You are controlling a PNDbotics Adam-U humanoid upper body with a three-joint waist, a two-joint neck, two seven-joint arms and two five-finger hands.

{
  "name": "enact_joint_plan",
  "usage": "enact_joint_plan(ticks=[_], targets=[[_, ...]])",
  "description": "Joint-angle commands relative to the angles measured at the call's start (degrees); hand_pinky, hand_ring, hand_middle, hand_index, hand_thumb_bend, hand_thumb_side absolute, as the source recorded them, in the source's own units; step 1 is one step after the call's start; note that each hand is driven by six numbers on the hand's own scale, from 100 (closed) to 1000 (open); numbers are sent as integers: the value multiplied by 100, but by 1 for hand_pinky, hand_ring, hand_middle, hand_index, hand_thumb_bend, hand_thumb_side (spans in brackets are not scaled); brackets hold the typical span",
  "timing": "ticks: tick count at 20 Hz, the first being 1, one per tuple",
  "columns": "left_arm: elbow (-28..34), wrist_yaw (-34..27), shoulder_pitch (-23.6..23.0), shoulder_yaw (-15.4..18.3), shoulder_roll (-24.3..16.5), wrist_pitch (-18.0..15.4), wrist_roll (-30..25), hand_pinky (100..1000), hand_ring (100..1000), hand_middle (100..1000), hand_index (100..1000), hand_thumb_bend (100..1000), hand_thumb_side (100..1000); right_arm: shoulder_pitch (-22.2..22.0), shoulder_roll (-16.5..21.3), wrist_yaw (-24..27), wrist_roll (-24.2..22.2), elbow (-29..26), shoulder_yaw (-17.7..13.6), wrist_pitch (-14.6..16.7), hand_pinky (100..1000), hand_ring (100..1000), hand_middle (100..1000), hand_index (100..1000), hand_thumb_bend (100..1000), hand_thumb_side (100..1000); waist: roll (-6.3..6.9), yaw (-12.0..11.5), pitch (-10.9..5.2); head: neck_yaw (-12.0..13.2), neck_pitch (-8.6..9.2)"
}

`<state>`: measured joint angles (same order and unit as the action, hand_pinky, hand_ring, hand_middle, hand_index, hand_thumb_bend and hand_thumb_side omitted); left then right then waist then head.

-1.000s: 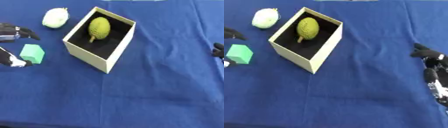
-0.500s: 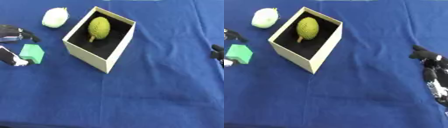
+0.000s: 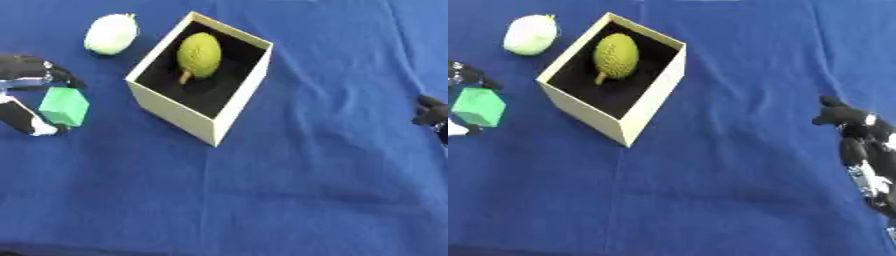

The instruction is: Pick up objects on the table and place them in the box.

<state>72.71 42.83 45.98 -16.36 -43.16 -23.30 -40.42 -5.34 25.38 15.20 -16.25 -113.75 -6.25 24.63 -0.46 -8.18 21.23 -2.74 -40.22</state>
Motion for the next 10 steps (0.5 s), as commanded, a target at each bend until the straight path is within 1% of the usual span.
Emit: enact_joint_plan(ticks=[1,2,3,4,5,7,8,9,10], targets=[[18,75,86,82,-103,-728,-652,858,768,619,893,416,242,27,48,6,-115,-84,9,-17,1000,1000,702,827,100,507,7,1,-94,11,59],[15,94,83,85,-98,-717,-615,853,759,611,890,411,242,26,41,17,-154,-84,9,-23,1000,1000,702,827,100,507,6,3,-94,10,60],[24,106,88,103,-94,-695,-571,818,697,557,862,375,241,22,33,26,-185,-84,8,-33,1000,1000,704,829,100,506,3,4,-96,7,59],[50,114,91,128,-89,-650,-504,815,692,553,858,369,240,17,22,30,-215,-84,7,-47,1000,1000,704,829,100,506,2,4,-97,5,60],[73,117,90,145,-85,-600,-431,801,674,543,844,302,233,12,12,32,-241,-84,6,-64,1000,1000,704,830,100,507,3,3,-98,7,60],[123,90,86,161,-82,-490,-330,774,638,513,817,239,220,6,-4,33,-284,-84,6,-97,1000,1000,704,830,100,507,7,4,-101,7,61],[162,62,83,167,-83,-442,-300,766,633,509,811,223,218,5,-9,34,-297,-84,5,-106,1000,1000,704,830,100,507,9,3,-102,6,60],[235,37,95,195,-87,-387,-255,739,616,495,783,179,213,2,-14,36,-306,-84,2,-116,1000,1000,704,830,100,508,11,2,-105,0,60],[327,28,99,222,-92,-325,-188,738,615,494,781,177,212,0,-18,35,-313,-84,0,-126,1000,1000,704,830,100,508,13,1,-106,-6,62]])
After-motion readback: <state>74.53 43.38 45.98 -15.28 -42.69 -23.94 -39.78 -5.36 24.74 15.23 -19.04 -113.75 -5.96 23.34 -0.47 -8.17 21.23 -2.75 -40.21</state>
